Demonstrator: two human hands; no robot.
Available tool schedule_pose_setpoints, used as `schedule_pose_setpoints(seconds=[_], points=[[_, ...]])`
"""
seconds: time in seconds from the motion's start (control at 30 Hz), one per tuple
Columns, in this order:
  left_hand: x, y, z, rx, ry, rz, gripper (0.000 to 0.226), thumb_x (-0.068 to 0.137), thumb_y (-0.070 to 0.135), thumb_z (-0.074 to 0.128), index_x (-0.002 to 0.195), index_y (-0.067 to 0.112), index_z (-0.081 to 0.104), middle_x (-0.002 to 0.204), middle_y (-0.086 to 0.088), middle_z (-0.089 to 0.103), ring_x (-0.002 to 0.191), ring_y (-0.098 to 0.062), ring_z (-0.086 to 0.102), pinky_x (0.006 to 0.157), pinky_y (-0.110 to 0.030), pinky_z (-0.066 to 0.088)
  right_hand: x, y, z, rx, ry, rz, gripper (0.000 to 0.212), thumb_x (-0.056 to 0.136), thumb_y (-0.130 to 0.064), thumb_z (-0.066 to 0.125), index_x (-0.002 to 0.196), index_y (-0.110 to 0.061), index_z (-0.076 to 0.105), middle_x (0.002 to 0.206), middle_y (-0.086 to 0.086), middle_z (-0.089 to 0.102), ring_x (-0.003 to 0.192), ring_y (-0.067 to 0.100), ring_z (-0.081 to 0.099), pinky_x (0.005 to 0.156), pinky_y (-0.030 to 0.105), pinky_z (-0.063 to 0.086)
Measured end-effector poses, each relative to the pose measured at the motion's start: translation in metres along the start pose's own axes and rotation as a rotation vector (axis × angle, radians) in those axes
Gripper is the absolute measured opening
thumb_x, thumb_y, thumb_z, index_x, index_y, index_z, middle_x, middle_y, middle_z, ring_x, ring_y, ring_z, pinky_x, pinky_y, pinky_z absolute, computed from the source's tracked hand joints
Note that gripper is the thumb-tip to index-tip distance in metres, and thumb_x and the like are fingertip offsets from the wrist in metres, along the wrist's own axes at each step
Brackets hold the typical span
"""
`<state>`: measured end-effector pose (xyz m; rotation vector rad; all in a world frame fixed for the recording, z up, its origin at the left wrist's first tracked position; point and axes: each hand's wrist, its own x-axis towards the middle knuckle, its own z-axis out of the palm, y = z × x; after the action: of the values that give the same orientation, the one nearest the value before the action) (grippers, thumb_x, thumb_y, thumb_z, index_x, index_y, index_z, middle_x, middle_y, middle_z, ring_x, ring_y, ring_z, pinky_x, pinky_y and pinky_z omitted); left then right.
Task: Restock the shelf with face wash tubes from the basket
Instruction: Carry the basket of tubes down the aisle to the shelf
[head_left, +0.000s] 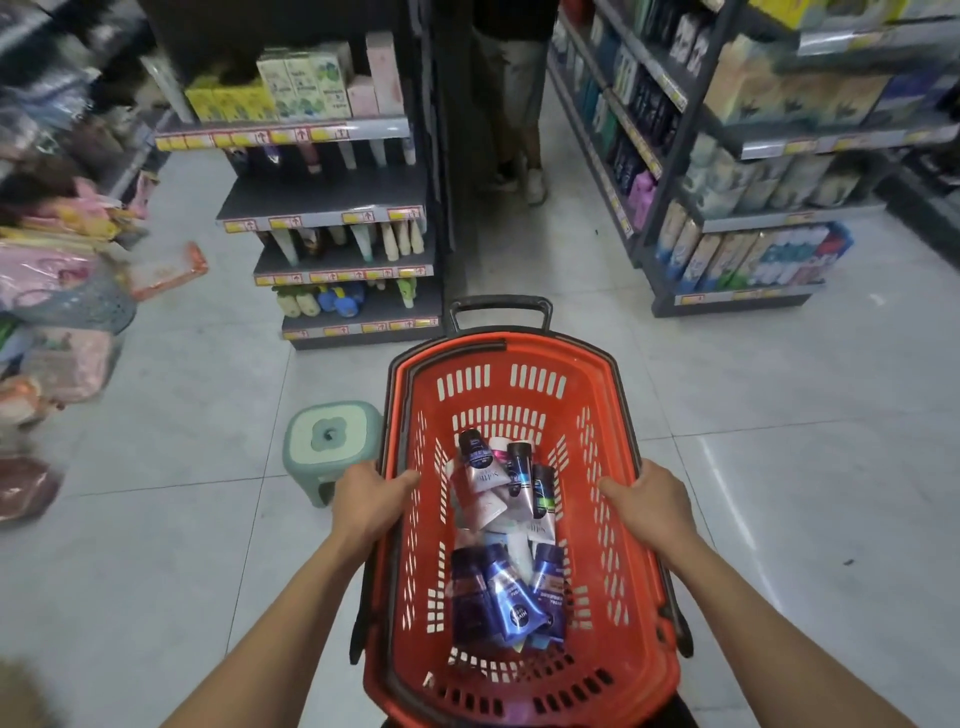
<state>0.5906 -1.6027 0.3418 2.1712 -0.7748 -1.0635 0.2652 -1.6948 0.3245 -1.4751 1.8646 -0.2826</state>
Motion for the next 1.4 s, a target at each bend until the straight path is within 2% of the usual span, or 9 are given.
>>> schedule_pose_setpoints(seconds=[0.1, 0.2, 0.37, 0.5, 0.67, 0.77, 0.97, 1.13, 1.4], points=[[0.024, 0.038, 0.023, 0.013, 0.027, -0.012, 0.04, 0.089, 0.047, 0.076, 0.105, 0.012, 0.064, 0.08, 0.001, 0.079, 0.064, -0.015, 0.078, 0.074, -0.042, 0.066, 0.046, -0.011, -0.029, 0.007, -0.013, -0.014, 0.031, 0.089, -0.046, 0.069, 0.103, -0.019, 0.062, 0.082, -0.007, 0.066, 0.068, 0.01, 0.065, 0.054, 0.023, 0.044], [0.046, 0.076, 0.043, 0.043, 0.071, -0.007, 0.04, 0.089, 0.046, 0.075, 0.104, 0.011, 0.063, 0.079, 0.002, 0.078, 0.062, -0.013, 0.077, 0.071, -0.038, 0.065, 0.087, -0.02, -0.054, 0.042, -0.018, -0.024, 0.032, 0.09, -0.045, 0.069, 0.103, -0.017, 0.061, 0.078, -0.01, 0.062, 0.065, 0.007, 0.062, 0.052, 0.021, 0.041], [0.081, 0.12, 0.068, 0.028, 0.062, -0.024, 0.038, 0.089, 0.044, 0.075, 0.105, 0.012, 0.063, 0.08, 0.001, 0.079, 0.064, -0.015, 0.078, 0.073, -0.041, 0.066, 0.14, -0.025, -0.076, 0.071, -0.048, -0.009, 0.036, 0.089, -0.051, 0.068, 0.106, -0.02, 0.06, 0.084, -0.006, 0.07, 0.066, 0.013, 0.071, 0.058, 0.026, 0.051], [0.108, 0.149, 0.078, 0.044, 0.073, -0.008, 0.035, 0.089, 0.043, 0.076, 0.102, 0.014, 0.061, 0.081, 0.002, 0.078, 0.063, -0.013, 0.077, 0.07, -0.037, 0.065, 0.176, -0.034, -0.082, 0.084, -0.053, 0.003, 0.039, 0.088, -0.054, 0.068, 0.106, -0.02, 0.061, 0.085, -0.005, 0.072, 0.065, 0.014, 0.073, 0.062, 0.029, 0.056], [0.159, 0.168, 0.081, 0.065, 0.056, -0.024, 0.035, 0.089, 0.043, 0.075, 0.102, 0.013, 0.063, 0.078, 0.001, 0.078, 0.062, -0.012, 0.077, 0.067, -0.033, 0.064, 0.22, -0.059, -0.081, 0.04, -0.043, 0.007, 0.04, 0.089, -0.054, 0.067, 0.109, -0.02, 0.06, 0.089, -0.004, 0.071, 0.068, 0.013, 0.071, 0.058, 0.026, 0.051], [0.198, 0.181, 0.08, 0.054, 0.039, -0.023, 0.036, 0.09, 0.043, 0.075, 0.104, 0.013, 0.064, 0.079, 0.002, 0.078, 0.063, -0.012, 0.077, 0.065, -0.031, 0.063, 0.25, -0.078, -0.074, 0.026, -0.031, 0.029, 0.04, 0.089, -0.055, 0.067, 0.108, -0.02, 0.06, 0.088, -0.004, 0.072, 0.067, 0.013, 0.072, 0.06, 0.027, 0.054], [0.293, 0.219, 0.058, 0.038, 0.004, -0.024, 0.036, 0.088, 0.044, 0.076, 0.105, 0.014, 0.064, 0.084, 0.001, 0.078, 0.065, -0.016, 0.077, 0.075, -0.04, 0.066, 0.313, -0.144, -0.061, 0.015, 0.009, 0.036, 0.036, 0.088, -0.051, 0.069, 0.104, -0.02, 0.061, 0.089, -0.003, 0.072, 0.071, 0.016, 0.072, 0.069, 0.033, 0.059], [0.369, 0.25, 0.024, 0.0, -0.049, -0.027, 0.037, 0.089, 0.043, 0.076, 0.11, 0.015, 0.064, 0.087, -0.001, 0.079, 0.067, -0.017, 0.078, 0.076, -0.042, 0.066, 0.363, -0.209, -0.045, -0.007, 0.024, 0.051, 0.037, 0.087, -0.052, 0.067, 0.104, -0.019, 0.061, 0.087, -0.004, 0.072, 0.07, 0.016, 0.073, 0.074, 0.039, 0.062], [0.455, 0.28, -0.008, -0.029, -0.062, -0.028, 0.03, 0.09, 0.037, 0.076, 0.107, 0.014, 0.068, 0.084, -0.001, 0.079, 0.065, -0.016, 0.078, 0.074, -0.04, 0.066, 0.434, -0.285, -0.025, -0.072, 0.023, 0.049, 0.039, 0.088, -0.054, 0.065, 0.109, -0.02, 0.06, 0.094, 0.0, 0.072, 0.075, 0.018, 0.071, 0.076, 0.038, 0.06]])
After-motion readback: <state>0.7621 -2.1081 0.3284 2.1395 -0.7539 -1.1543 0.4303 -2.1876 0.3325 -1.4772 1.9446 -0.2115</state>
